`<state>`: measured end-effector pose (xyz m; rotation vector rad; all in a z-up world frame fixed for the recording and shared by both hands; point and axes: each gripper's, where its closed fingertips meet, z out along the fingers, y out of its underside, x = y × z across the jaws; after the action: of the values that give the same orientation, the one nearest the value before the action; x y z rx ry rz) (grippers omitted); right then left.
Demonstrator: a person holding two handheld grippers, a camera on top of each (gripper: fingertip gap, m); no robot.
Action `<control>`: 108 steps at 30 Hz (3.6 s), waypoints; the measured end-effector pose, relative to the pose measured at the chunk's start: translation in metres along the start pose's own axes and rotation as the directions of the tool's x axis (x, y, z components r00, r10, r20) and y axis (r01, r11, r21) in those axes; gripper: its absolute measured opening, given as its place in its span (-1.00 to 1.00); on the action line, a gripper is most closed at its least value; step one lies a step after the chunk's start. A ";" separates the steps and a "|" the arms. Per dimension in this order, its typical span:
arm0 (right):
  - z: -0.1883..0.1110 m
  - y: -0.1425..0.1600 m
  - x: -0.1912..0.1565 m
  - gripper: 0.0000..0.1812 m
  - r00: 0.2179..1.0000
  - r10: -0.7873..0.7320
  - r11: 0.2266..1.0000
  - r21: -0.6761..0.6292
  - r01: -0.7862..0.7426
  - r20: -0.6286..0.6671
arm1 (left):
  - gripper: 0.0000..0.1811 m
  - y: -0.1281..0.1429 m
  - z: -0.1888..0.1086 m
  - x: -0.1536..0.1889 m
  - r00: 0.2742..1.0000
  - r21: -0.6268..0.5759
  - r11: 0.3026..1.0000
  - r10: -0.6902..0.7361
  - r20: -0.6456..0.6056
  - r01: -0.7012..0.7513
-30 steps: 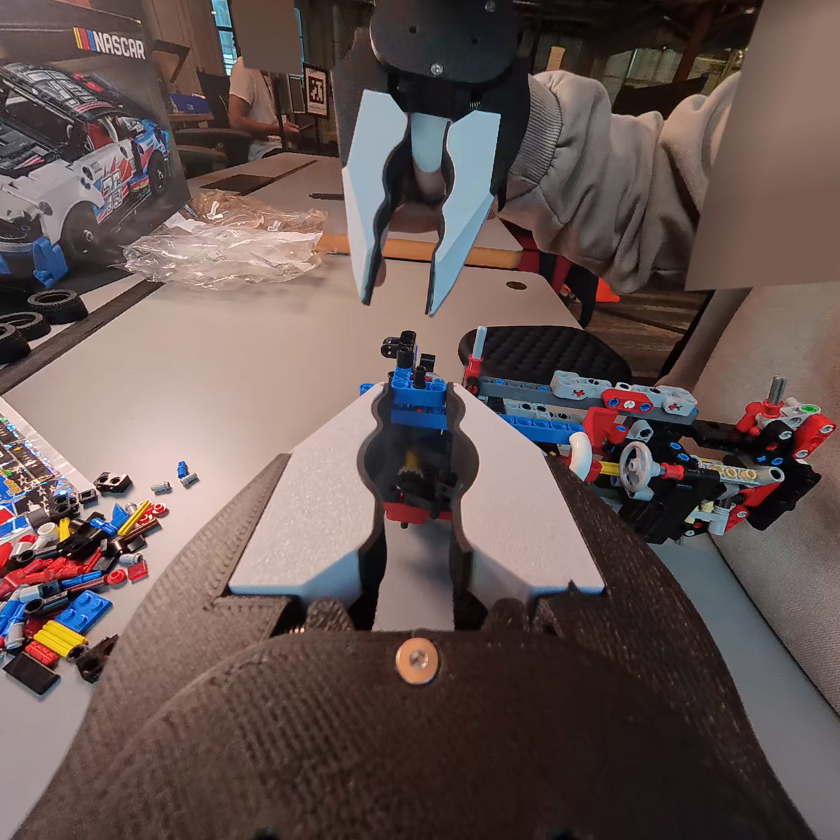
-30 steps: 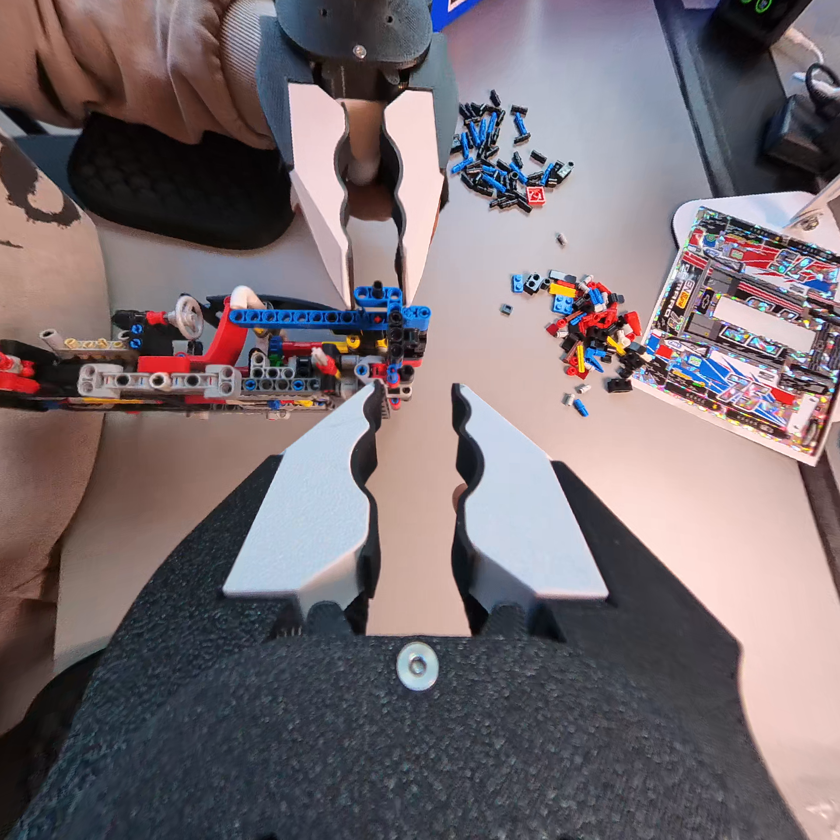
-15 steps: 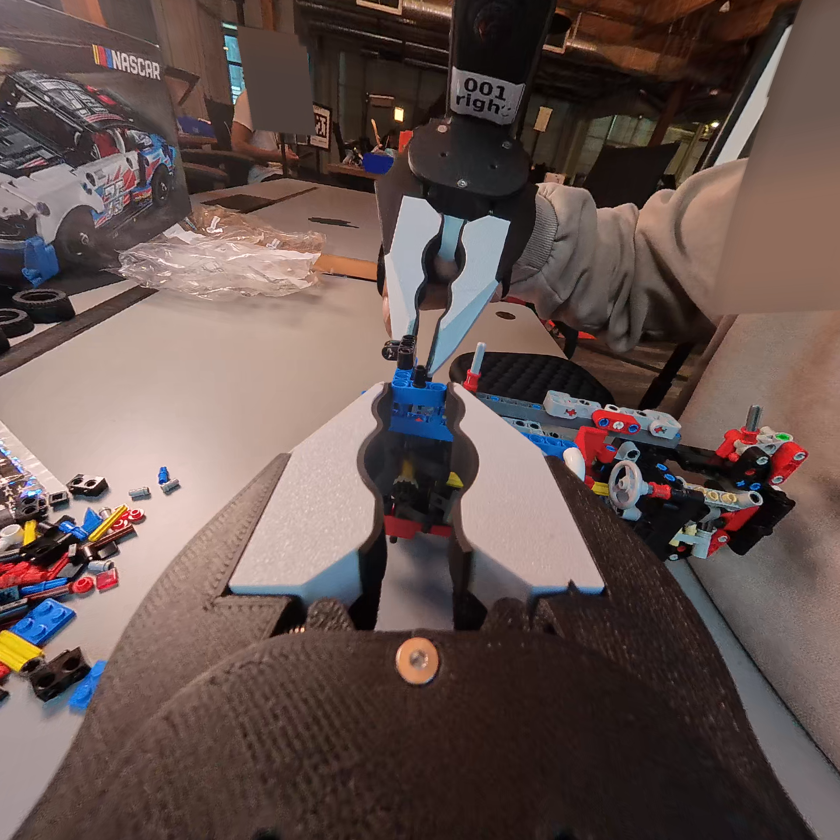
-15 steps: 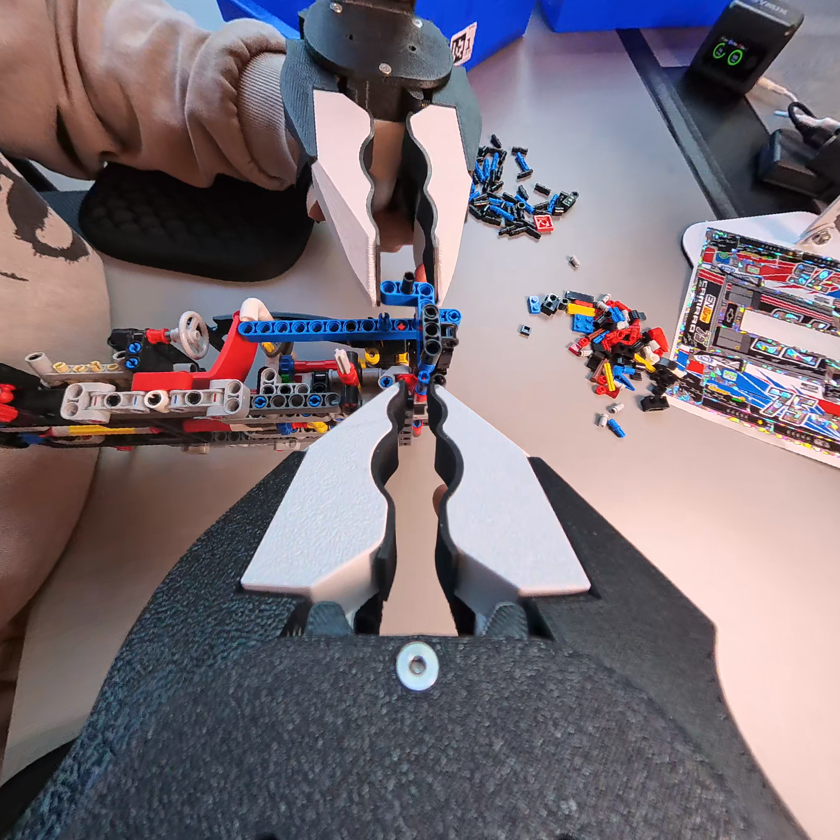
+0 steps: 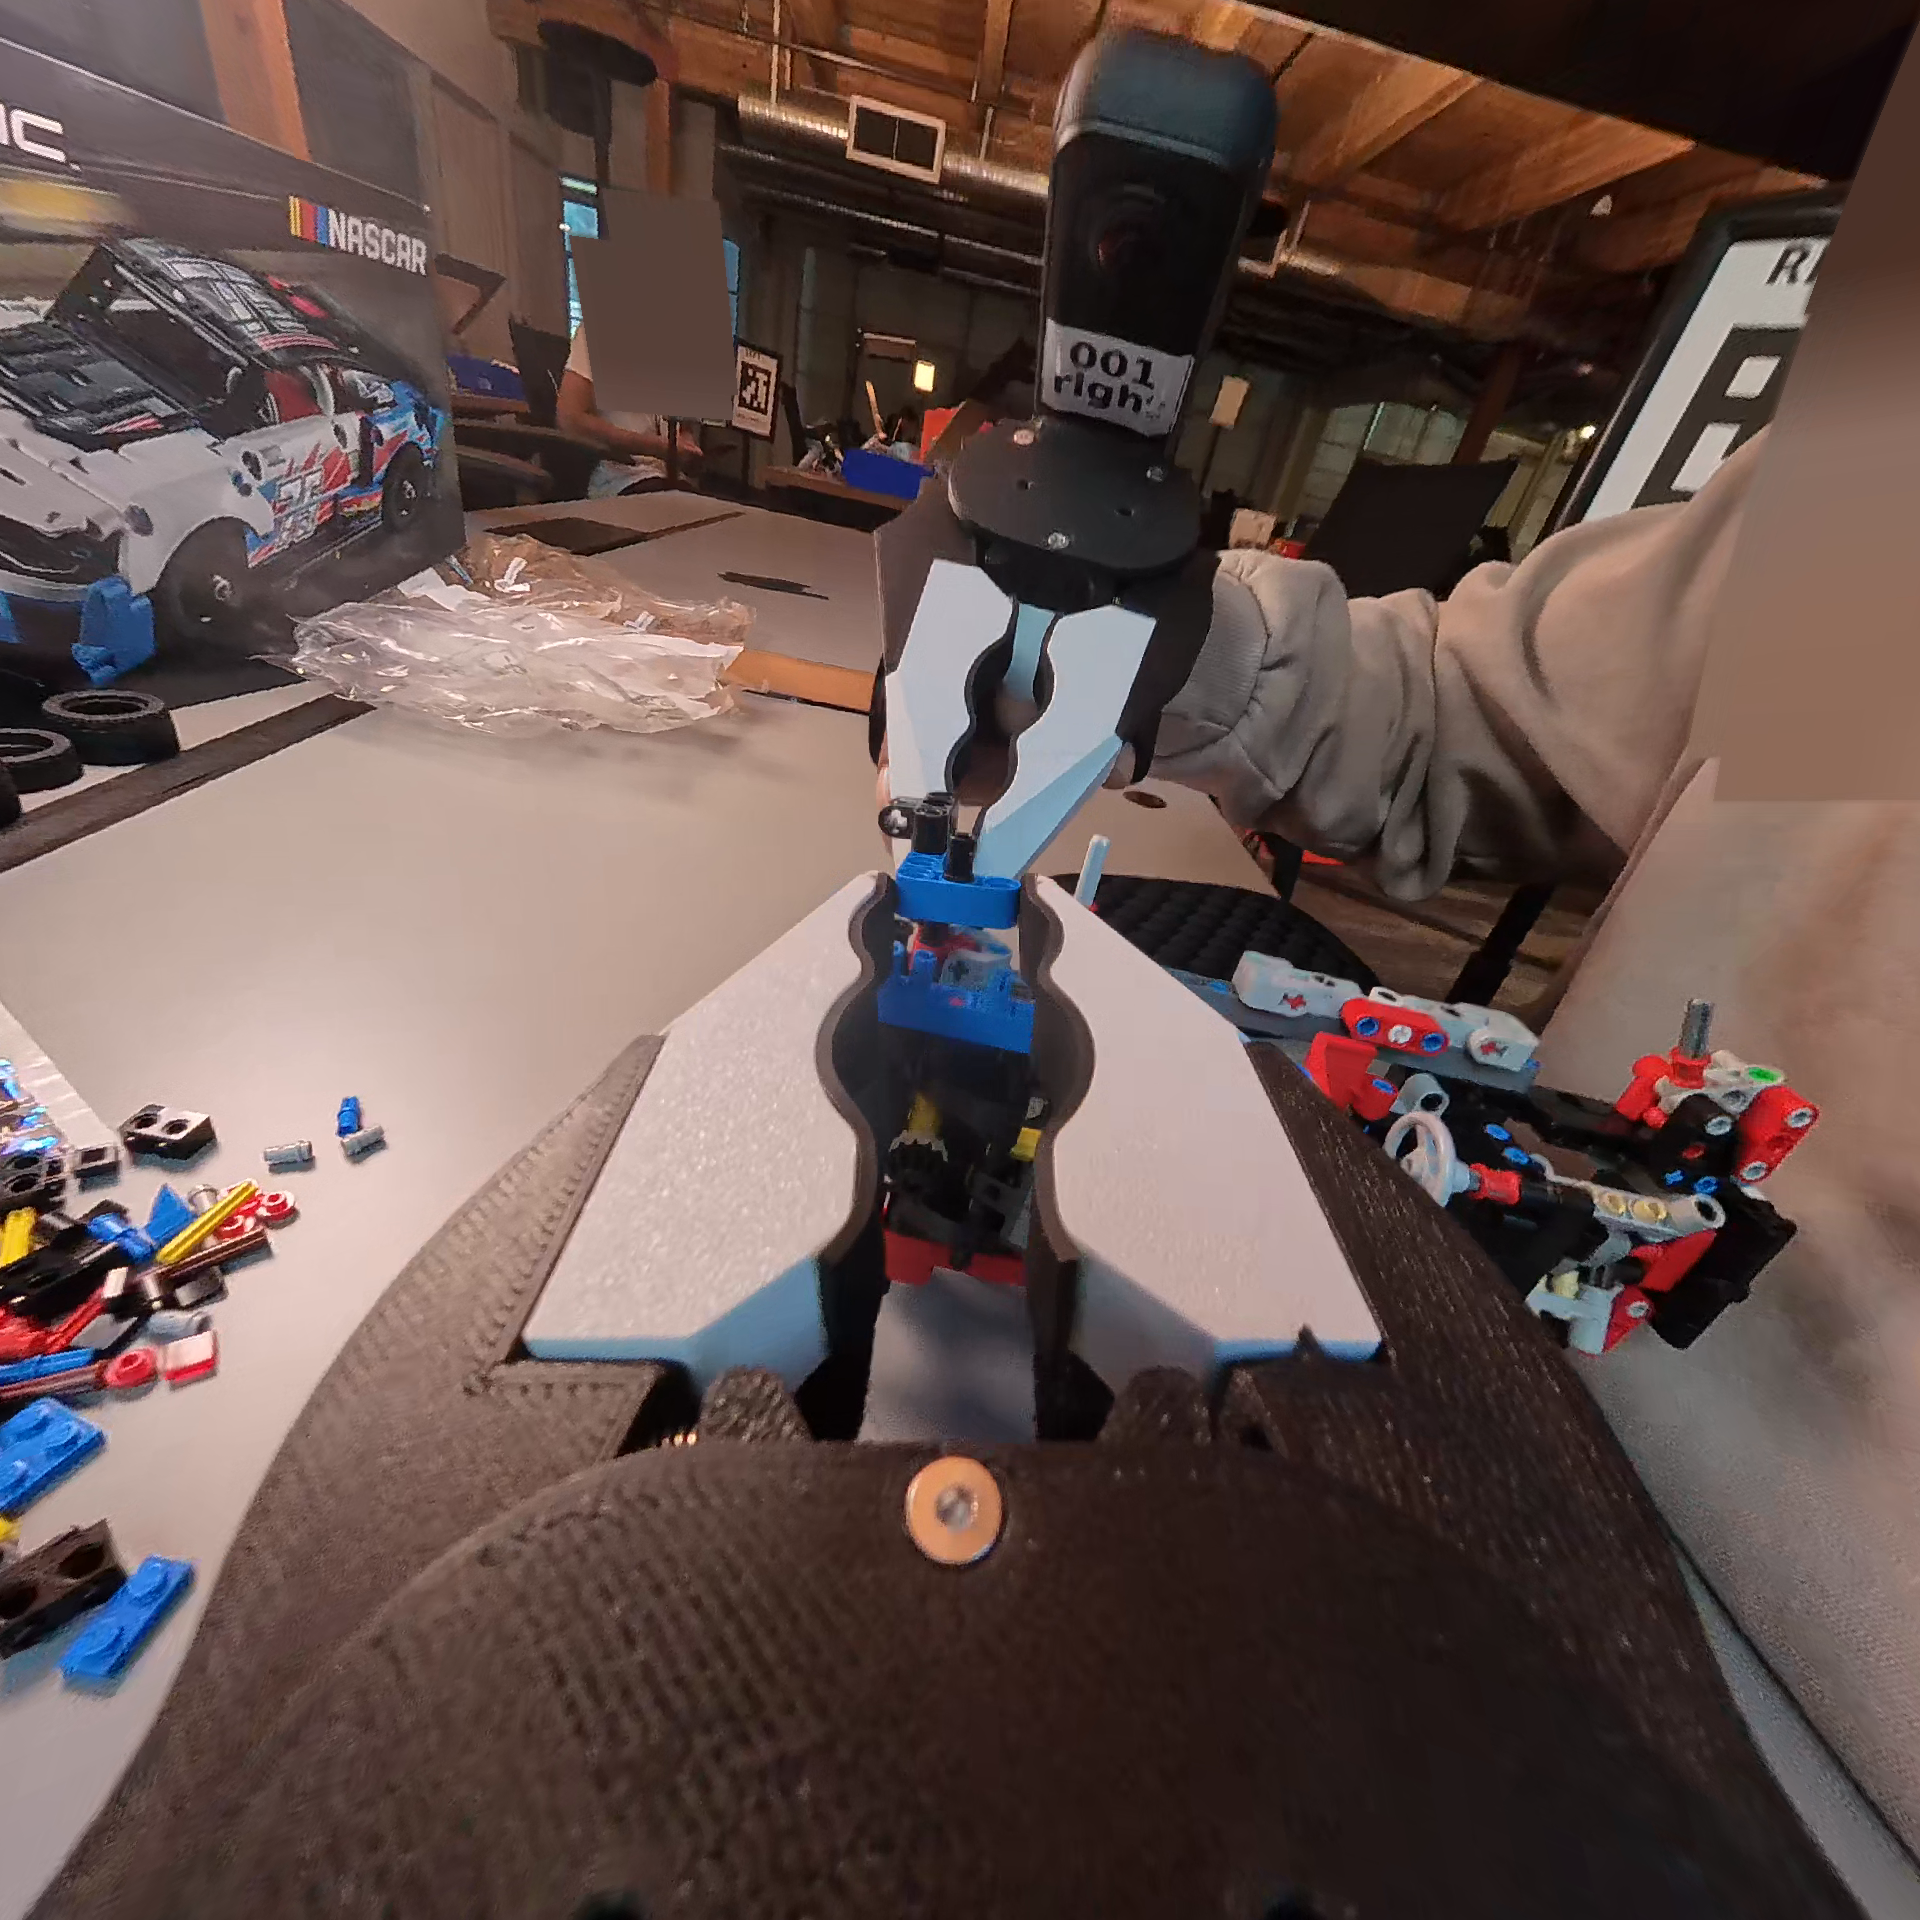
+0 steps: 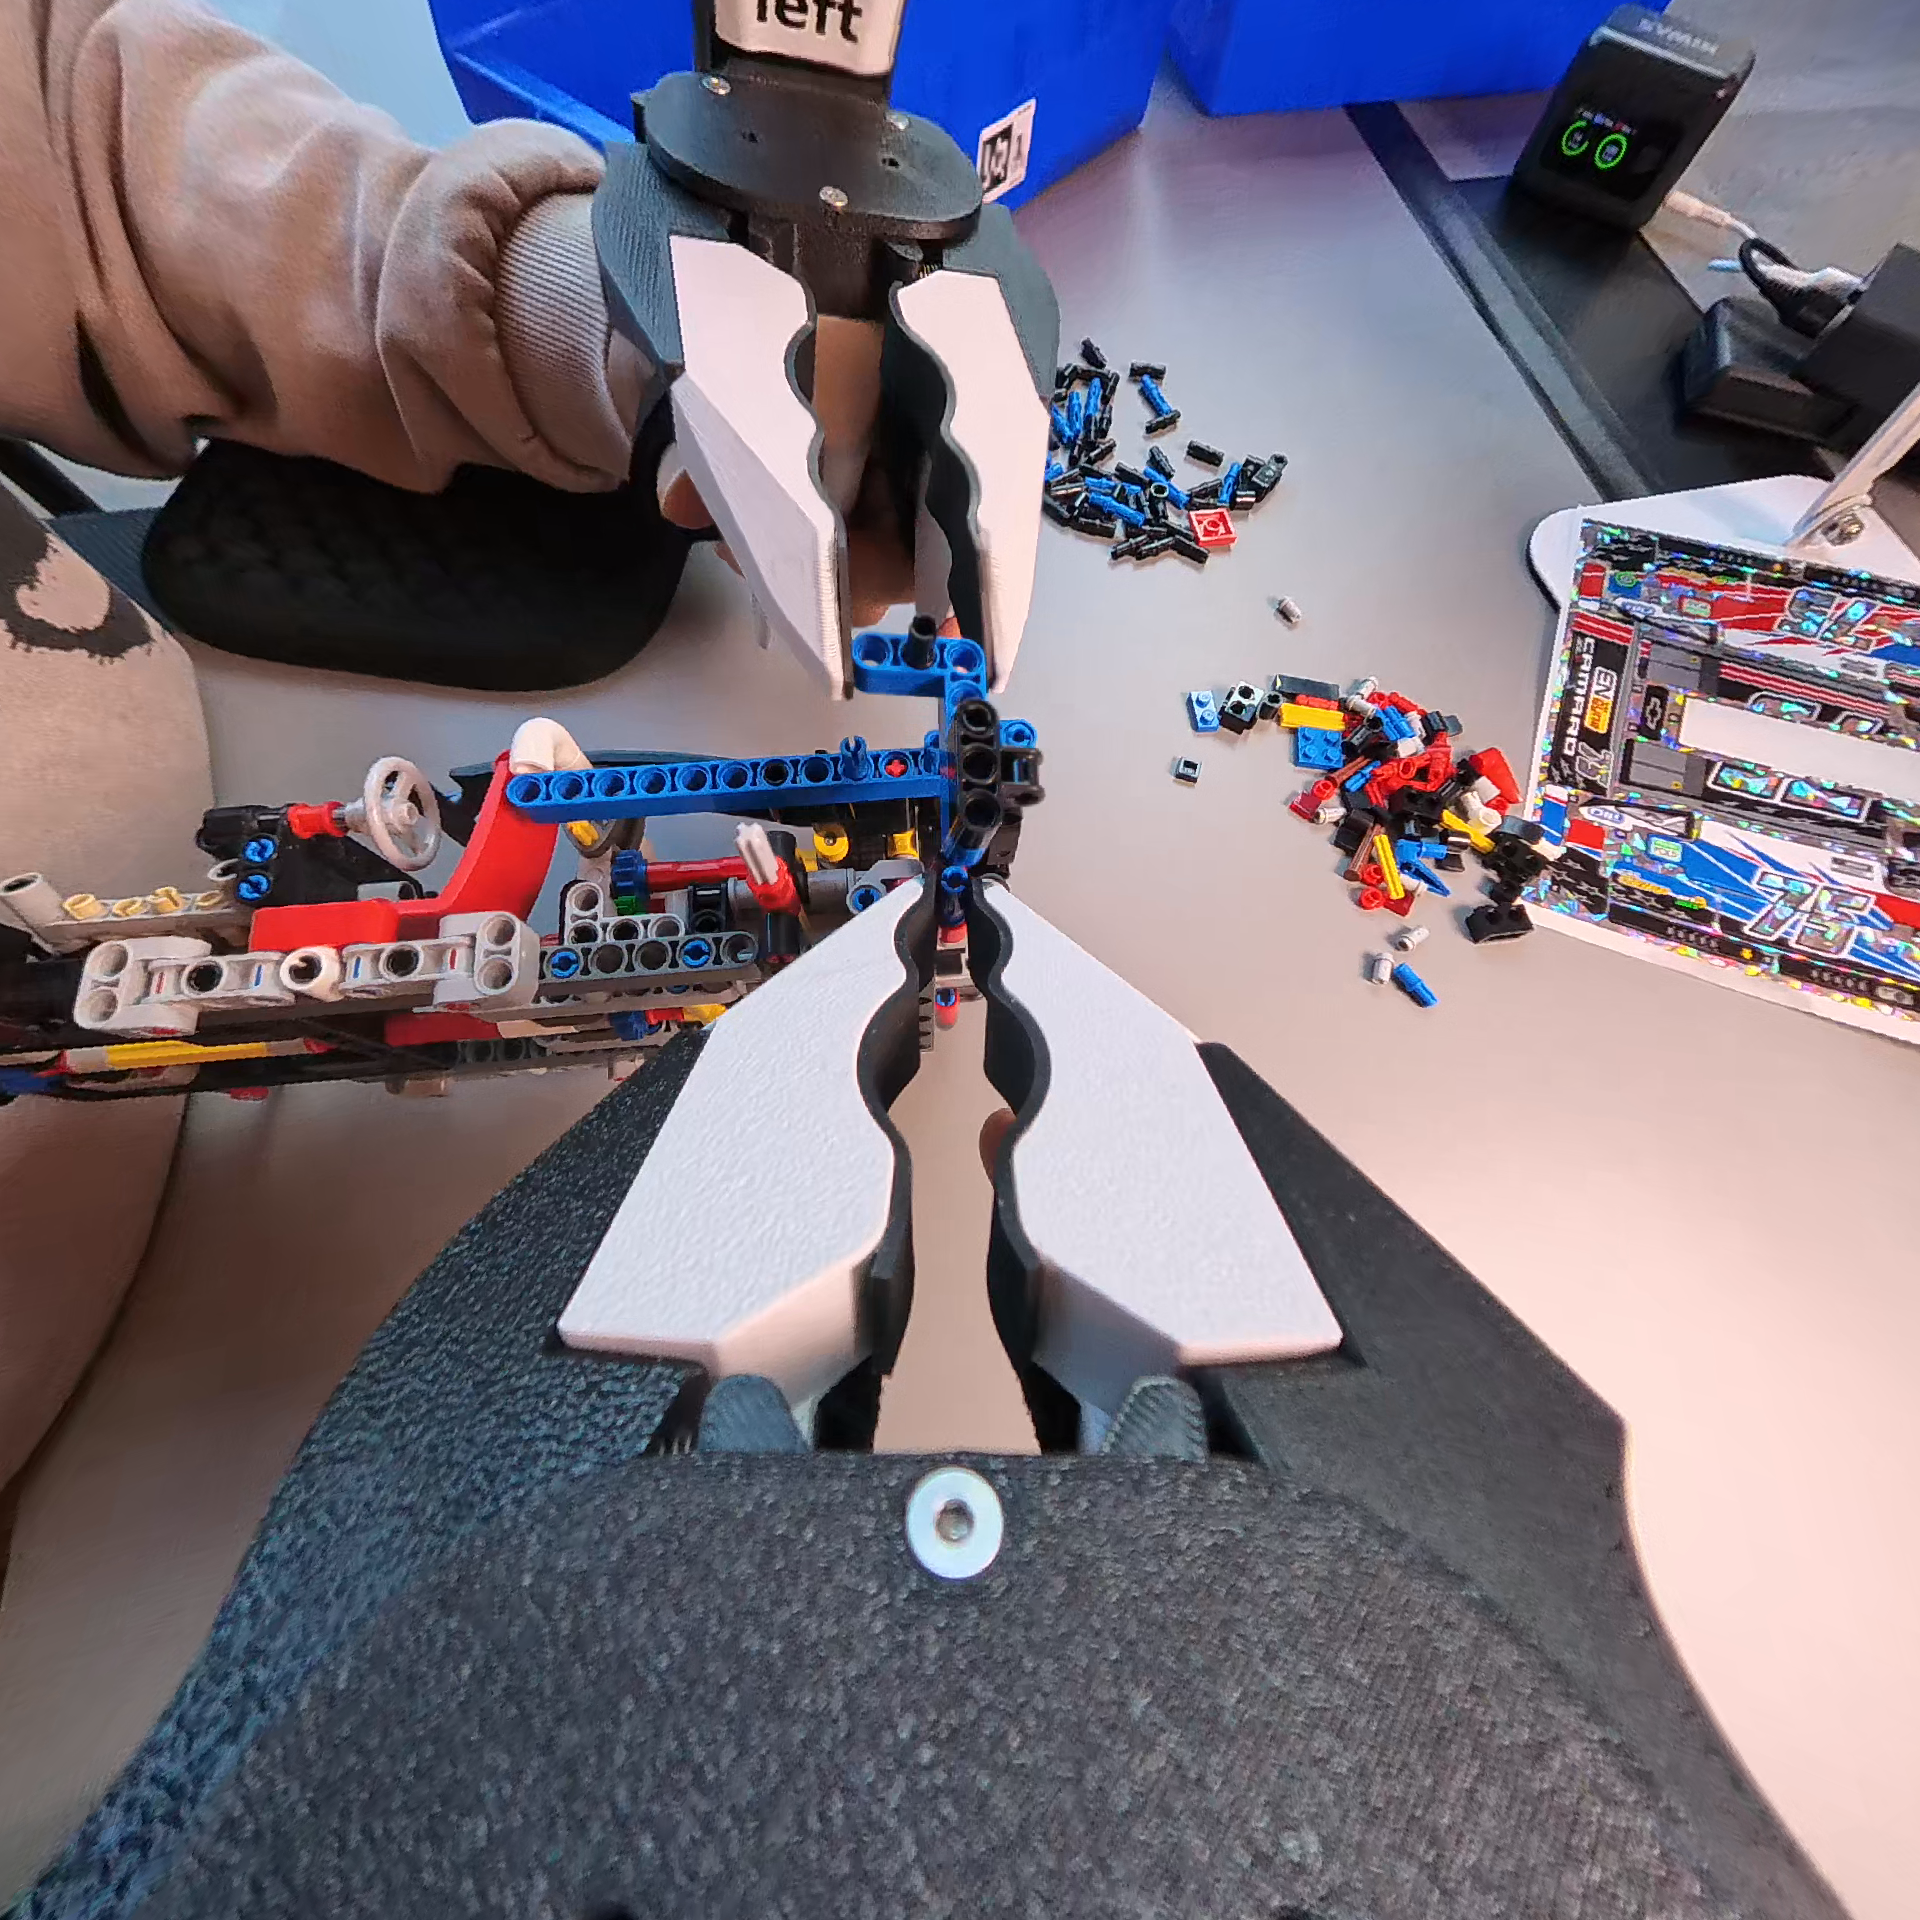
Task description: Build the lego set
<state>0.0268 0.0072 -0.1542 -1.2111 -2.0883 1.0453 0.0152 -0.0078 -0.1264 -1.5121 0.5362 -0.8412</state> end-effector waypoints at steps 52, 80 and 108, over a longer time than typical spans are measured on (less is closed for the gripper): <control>-0.058 0.085 -0.070 -0.37 0.879 0.464 0.886 -0.072 -0.459 0.107 | -0.76 0.033 -0.005 -0.009 1.000 -0.159 0.987 0.017 0.026 -0.013; -0.009 0.042 -0.010 -0.93 0.893 -0.387 0.916 -0.019 0.401 0.231 | -0.77 0.014 0.018 0.039 0.952 -0.347 0.915 0.104 -0.288 -0.204; -0.067 0.018 -0.016 -0.71 0.990 -0.135 0.988 0.087 0.131 0.040 | -0.77 0.048 0.032 0.025 0.944 -0.433 0.846 0.222 -0.244 -0.311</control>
<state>0.0922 0.0236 -0.1305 -1.0015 -2.1056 1.0975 0.0626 -0.0125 -0.1676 -1.7462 1.1289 -0.6593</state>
